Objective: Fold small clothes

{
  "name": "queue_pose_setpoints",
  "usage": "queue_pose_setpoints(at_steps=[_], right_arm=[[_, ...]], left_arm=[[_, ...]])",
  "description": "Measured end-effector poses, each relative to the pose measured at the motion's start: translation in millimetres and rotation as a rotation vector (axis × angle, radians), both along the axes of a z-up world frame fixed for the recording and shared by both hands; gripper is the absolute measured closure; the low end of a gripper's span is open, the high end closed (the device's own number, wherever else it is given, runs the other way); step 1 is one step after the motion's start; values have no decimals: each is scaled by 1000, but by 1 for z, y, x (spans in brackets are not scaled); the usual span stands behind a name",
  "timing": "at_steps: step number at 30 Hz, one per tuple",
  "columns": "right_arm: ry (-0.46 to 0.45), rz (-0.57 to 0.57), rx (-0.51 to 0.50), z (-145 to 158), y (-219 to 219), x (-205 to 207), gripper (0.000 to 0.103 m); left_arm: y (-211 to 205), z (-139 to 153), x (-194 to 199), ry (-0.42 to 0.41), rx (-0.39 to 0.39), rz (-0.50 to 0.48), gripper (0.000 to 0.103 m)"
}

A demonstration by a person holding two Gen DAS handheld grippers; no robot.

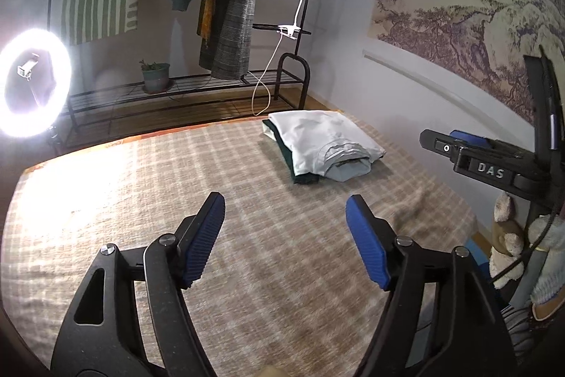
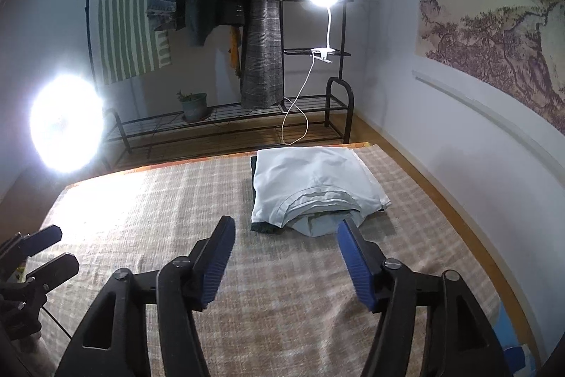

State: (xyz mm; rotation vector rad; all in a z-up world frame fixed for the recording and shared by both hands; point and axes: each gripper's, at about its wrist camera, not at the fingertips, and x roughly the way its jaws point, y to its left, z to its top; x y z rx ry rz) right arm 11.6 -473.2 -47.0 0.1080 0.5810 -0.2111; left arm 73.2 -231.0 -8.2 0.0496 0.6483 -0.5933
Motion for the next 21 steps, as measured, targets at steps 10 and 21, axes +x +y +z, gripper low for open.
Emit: queue_pose_setpoints(at_steps=[10, 21], right_arm=[[-20, -16, 68, -22, 3, 1, 7], [-47, -74, 54, -32, 2, 10, 0]], left_arm=[[0, -14, -3, -64, 90, 44, 7], [8, -22, 6, -31, 116, 91, 0]])
